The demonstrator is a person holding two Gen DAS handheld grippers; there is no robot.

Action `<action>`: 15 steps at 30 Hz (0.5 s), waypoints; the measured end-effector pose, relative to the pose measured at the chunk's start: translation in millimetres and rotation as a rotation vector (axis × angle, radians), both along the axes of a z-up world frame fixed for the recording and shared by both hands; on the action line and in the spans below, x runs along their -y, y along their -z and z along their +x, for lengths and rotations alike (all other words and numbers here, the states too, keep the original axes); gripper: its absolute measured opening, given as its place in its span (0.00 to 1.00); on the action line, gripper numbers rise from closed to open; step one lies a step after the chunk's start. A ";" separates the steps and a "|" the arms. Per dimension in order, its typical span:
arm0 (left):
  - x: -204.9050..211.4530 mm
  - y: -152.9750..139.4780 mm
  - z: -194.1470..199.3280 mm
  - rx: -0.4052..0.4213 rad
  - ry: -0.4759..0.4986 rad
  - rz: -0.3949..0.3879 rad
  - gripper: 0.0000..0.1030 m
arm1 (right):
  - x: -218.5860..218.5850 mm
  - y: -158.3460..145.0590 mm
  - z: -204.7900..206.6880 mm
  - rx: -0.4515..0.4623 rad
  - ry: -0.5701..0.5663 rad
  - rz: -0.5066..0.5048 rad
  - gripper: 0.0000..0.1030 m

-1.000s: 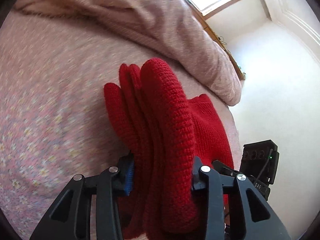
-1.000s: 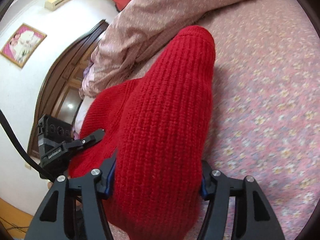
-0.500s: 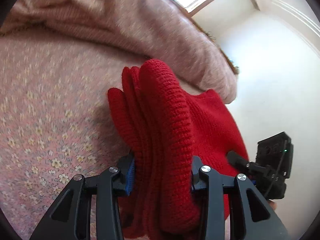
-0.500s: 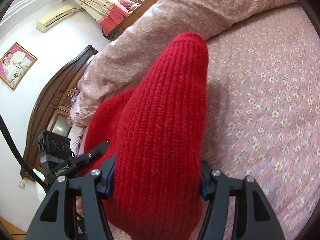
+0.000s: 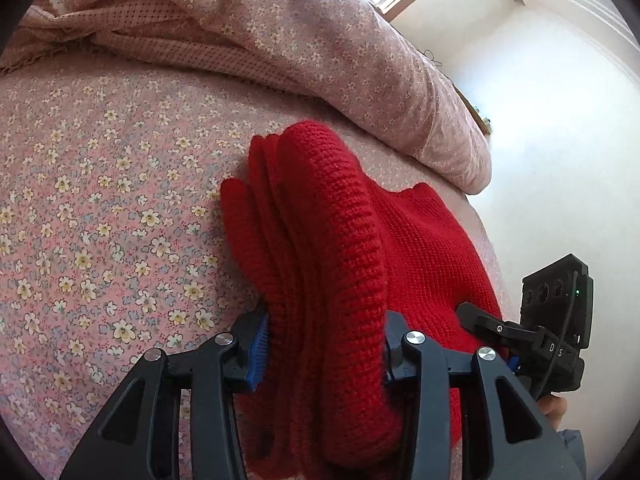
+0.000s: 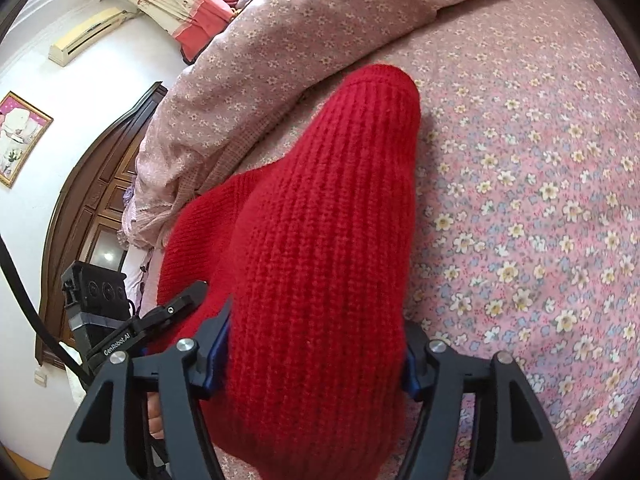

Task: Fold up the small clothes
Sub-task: 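Open both grippers and pull them back from the folded cardigan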

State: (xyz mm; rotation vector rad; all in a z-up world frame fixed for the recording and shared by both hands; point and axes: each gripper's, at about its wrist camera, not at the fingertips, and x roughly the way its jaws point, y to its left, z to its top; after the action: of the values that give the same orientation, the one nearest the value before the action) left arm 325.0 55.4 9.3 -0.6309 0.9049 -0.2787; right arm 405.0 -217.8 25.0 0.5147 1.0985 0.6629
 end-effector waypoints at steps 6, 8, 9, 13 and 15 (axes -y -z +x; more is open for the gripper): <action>-1.9 -14.2 -0.1 -0.042 -0.024 0.088 0.50 | 3.2 0.5 2.1 -0.017 0.030 -0.046 0.83; -0.6 -21.9 -2.6 -0.045 -0.026 0.135 0.51 | 2.0 -6.1 0.4 0.014 0.047 -0.100 0.85; 0.3 -27.5 -4.9 -0.042 -0.034 0.160 0.51 | 0.5 -11.2 -1.4 0.038 0.050 -0.125 0.85; 1.2 -51.3 -19.3 0.013 -0.050 0.221 0.51 | -11.0 -44.6 -18.6 0.218 0.054 -0.272 0.85; 2.8 -63.1 -29.9 0.069 -0.063 0.256 0.52 | -17.9 -66.5 -33.3 0.341 0.050 -0.323 0.85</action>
State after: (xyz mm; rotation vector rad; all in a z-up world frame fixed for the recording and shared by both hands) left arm 295.2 52.6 72.4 -0.4095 0.8368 -0.1246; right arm 371.7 -199.9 91.5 0.1428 0.8451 0.4947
